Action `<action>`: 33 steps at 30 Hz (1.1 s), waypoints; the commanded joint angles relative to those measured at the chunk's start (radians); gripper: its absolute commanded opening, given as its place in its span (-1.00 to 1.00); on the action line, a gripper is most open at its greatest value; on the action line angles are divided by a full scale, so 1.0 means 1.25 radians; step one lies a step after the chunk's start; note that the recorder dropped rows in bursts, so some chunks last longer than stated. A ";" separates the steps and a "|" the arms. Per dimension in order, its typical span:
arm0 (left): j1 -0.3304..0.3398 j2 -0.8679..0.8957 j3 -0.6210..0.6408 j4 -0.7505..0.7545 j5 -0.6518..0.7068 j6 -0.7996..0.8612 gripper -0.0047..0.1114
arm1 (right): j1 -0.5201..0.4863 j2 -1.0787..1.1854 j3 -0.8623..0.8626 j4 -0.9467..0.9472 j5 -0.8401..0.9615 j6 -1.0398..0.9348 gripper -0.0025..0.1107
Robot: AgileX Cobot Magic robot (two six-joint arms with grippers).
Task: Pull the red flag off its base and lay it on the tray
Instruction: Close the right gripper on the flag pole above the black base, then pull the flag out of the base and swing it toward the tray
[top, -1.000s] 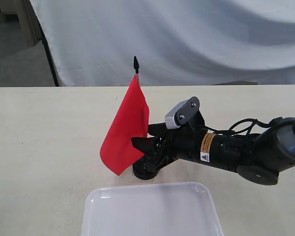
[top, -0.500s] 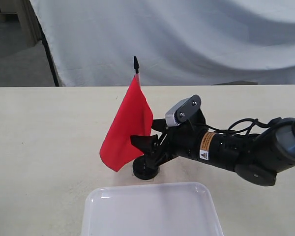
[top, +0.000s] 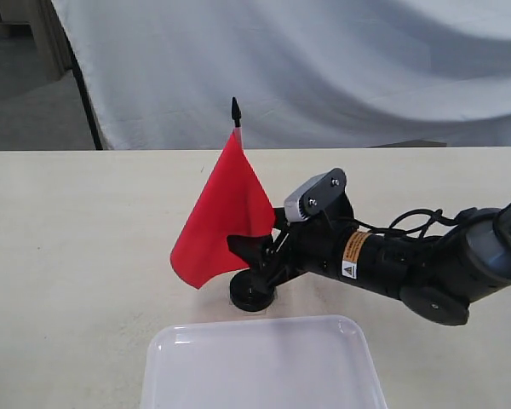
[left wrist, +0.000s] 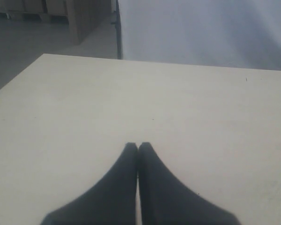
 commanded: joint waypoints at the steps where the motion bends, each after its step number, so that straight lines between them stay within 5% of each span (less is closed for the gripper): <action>1: 0.002 -0.001 0.001 0.001 -0.002 0.001 -0.92 | 0.000 0.028 -0.016 0.004 -0.052 -0.011 0.26; 5: 0.002 -0.001 0.001 0.001 -0.002 0.001 -0.92 | 0.010 0.035 -0.030 0.007 -0.055 -0.007 0.02; 9: 0.002 -0.001 0.001 0.001 -0.002 0.001 -0.92 | 0.015 0.031 -0.029 0.003 -0.055 -0.021 -0.98; 19: 0.002 -0.001 0.001 0.001 -0.002 0.001 -0.92 | 0.015 -0.138 -0.029 -0.042 0.108 -0.008 -0.97; 21: 0.002 -0.001 0.001 0.001 -0.002 0.001 -0.92 | 0.015 -0.206 -0.029 -0.073 0.213 -0.008 -0.97; 25: 0.002 -0.001 0.001 0.001 -0.002 0.001 -0.92 | 0.052 -0.376 -0.029 -0.214 0.640 0.008 -0.97; 28: 0.002 -0.001 0.001 0.001 -0.002 0.001 -0.92 | 0.167 -0.406 -0.021 -0.234 0.971 -0.066 -0.97; 33: 0.002 -0.001 0.001 0.001 -0.002 0.001 -0.92 | 0.392 -0.395 0.027 -0.185 1.247 -0.204 -0.97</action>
